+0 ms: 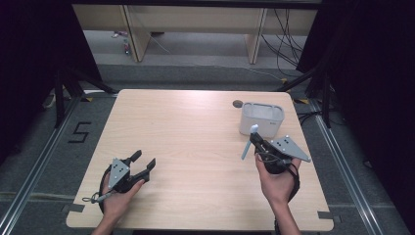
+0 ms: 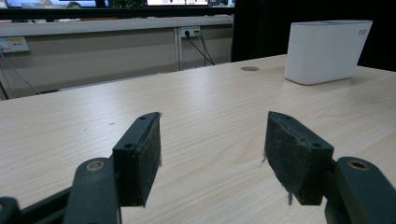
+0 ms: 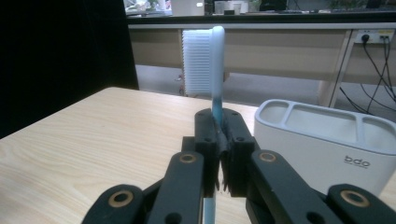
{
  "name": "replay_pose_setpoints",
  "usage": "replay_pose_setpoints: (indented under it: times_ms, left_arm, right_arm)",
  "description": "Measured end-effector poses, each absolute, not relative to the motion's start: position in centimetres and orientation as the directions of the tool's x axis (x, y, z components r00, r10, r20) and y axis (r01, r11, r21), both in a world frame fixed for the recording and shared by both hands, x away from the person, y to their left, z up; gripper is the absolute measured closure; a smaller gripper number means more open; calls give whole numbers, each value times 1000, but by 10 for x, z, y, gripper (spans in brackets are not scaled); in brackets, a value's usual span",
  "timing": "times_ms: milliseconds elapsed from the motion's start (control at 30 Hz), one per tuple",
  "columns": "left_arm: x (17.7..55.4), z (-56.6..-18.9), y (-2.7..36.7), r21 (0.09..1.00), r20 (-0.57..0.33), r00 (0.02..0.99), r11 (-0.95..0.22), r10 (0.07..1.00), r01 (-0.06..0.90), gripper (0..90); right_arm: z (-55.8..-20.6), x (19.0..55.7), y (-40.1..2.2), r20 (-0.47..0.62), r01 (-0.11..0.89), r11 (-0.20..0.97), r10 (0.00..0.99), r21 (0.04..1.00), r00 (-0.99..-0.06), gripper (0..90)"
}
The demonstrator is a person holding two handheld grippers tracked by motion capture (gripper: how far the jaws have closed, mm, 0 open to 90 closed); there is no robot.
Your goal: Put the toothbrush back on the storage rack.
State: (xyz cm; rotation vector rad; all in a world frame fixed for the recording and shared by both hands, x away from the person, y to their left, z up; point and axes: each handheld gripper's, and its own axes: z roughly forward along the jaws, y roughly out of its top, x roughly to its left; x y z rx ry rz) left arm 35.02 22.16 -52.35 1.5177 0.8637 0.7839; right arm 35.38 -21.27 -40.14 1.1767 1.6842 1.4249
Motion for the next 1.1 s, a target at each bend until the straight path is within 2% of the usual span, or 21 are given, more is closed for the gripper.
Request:
replay_pose_setpoints:
  times_ms: [67, 267, 333, 400, 633, 800, 867, 1100]
  left_arm:
    - [349, -524, 221, 994, -3, 503, -53, 864, 96, 373]
    - [348, -525, 221, 995, 1, 497, -53, 868, 89, 372]
    - [348, -525, 221, 995, 9, 498, -58, 867, 82, 367]
    - [348, -525, 221, 995, 3, 493, -52, 870, 86, 361]
    - [348, -525, 220, 995, 14, 487, -60, 873, 79, 351]
    - [348, -525, 221, 995, 3, 479, -49, 878, 83, 350]
    - [348, -525, 221, 995, 0, 477, -46, 879, 86, 350]
    - [348, -525, 221, 995, 0, 478, -47, 878, 86, 350]
  right_arm:
    - [-400, 355, -217, 53, 215, 37, 917, 976, -395, 866]
    - [-401, 354, -220, 82, 228, 7, 921, 974, -381, 866]
    - [-402, 356, -223, 53, 208, 30, 923, 978, -382, 866]
    - [-402, 357, -224, 72, 229, 19, 923, 973, -379, 866]
    - [-399, 361, -235, 44, 202, 31, 933, 979, -357, 866]
    - [-398, 362, -236, 77, 226, 0, 940, 974, -334, 866]
    - [-397, 365, -240, 39, 206, 33, 941, 978, -335, 866]
    - [-395, 371, -243, 34, 216, 37, 948, 976, -316, 866]
